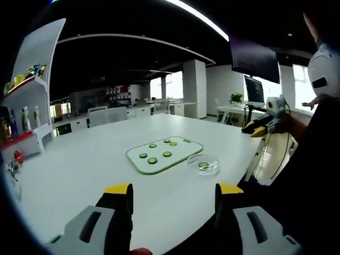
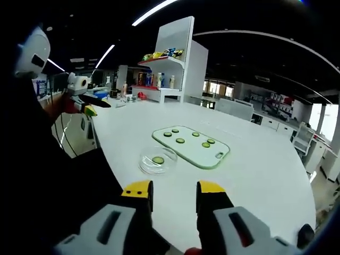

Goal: Open the petri dish lid, add cucumber slices into the petri dish, and close the lid

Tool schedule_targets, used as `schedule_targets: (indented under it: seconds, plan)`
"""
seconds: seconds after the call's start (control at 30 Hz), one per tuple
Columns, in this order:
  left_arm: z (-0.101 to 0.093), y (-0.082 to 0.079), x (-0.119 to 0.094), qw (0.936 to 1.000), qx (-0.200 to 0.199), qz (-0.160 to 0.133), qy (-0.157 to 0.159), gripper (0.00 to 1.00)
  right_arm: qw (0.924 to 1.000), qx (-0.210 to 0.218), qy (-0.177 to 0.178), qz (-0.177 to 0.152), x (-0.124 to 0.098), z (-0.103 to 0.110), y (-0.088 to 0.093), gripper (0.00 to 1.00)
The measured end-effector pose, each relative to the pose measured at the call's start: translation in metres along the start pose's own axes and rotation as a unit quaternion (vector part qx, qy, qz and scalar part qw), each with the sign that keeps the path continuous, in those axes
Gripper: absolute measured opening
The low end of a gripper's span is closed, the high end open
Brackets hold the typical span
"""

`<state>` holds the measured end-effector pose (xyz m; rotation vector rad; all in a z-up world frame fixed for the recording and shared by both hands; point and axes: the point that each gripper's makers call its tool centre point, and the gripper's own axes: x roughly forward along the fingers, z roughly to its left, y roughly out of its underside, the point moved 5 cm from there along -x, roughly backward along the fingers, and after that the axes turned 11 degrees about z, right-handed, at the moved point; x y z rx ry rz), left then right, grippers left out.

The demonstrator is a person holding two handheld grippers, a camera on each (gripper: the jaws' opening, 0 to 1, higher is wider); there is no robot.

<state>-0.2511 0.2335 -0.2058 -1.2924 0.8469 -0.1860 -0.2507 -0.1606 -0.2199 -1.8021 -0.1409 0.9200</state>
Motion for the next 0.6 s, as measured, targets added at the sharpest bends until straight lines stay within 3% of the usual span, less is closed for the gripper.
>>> schedule_targets:
  seconds: [0.6]
  plan:
    - [0.0004,0.0073,-0.0003,1.0,-0.007,0.001,-0.003,0.62,1.0,0.003,0.002,-0.006,0.0024,0.0011,0.0022,0.32]
